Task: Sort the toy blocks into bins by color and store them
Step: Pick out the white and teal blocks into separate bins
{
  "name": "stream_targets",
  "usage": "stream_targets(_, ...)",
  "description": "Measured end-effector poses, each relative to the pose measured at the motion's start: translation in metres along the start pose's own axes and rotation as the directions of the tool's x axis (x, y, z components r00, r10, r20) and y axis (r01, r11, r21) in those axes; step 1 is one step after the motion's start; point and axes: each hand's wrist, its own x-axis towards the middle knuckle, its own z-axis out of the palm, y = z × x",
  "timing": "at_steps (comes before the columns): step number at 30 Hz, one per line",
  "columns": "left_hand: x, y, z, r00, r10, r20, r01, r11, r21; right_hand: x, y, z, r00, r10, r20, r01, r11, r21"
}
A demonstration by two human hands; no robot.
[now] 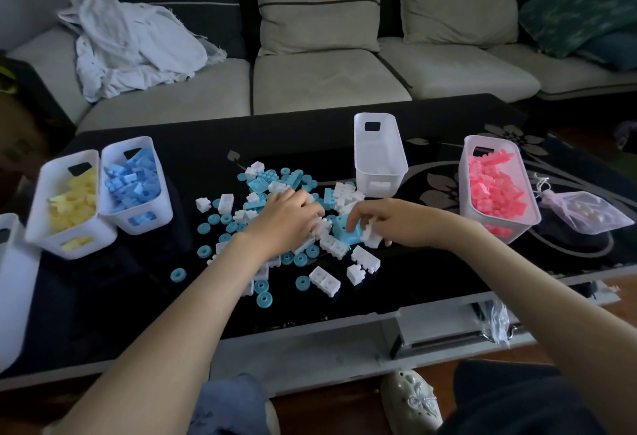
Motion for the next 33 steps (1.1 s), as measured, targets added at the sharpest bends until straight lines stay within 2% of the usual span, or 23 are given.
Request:
stream_targets(3,0.001,0.002,-0.001,0.999,-0.033,0.03,0.034,0.999,-0.035,-0.005,-0.007,0.002,0.99,0.001,0.143,0.001,1.0,-0.011)
stream_targets(7,0.002,0.008,-0.003,0.988,-0.11,0.11,0.117,0.991,-0.058,-0.003,-0.009,0.007,0.98,0.05,0.191,-0.024,0.99,-0.138)
stream_targets(10,0.002,0.01,-0.005,0.996,-0.083,0.032,0.081,0.995,0.052,0.002,-0.006,0.01,0.981,0.09,0.169,-0.052,0.975,-0.218)
stream_targets(13,0.001,0.01,-0.005,0.996,-0.076,-0.037,0.079,0.994,0.081,0.005,-0.003,0.012,0.986,0.111,0.128,-0.079,0.969,-0.233)
stream_targets(17,0.001,0.01,-0.008,0.99,-0.107,-0.094,0.112,0.993,0.043,0.01,0.006,0.007,0.99,0.111,0.084,-0.095,0.98,-0.176)
stream_targets(20,0.004,0.013,-0.011,0.988,-0.145,-0.052,0.145,0.989,-0.006,0.01,0.011,-0.004,0.994,0.097,0.042,-0.095,0.994,-0.045)
stream_targets(22,0.007,0.013,-0.013,0.984,-0.178,-0.022,0.177,0.982,-0.066,0.009,0.013,-0.014,0.995,0.09,-0.04,-0.088,0.994,0.06)
stream_targets(25,0.014,0.015,-0.017,0.975,-0.22,-0.011,0.215,0.964,-0.155,0.012,0.019,-0.029,0.959,0.109,-0.261,-0.051,0.975,0.218)
stream_targets(28,0.022,0.017,-0.022,0.965,-0.263,-0.009,0.252,0.931,-0.266,0.021,0.026,-0.04,0.833,0.139,-0.536,0.052,0.944,0.325)
stream_targets(31,0.037,0.017,-0.032,0.918,-0.395,-0.038,0.321,0.794,-0.516,0.034,0.036,-0.049,0.675,0.195,-0.711,0.058,0.947,0.315)
stream_targets(33,0.049,0.021,-0.035,0.887,-0.451,-0.099,0.31,0.741,-0.596,0.042,0.042,-0.048,0.682,0.199,-0.704,-0.021,0.967,0.254)
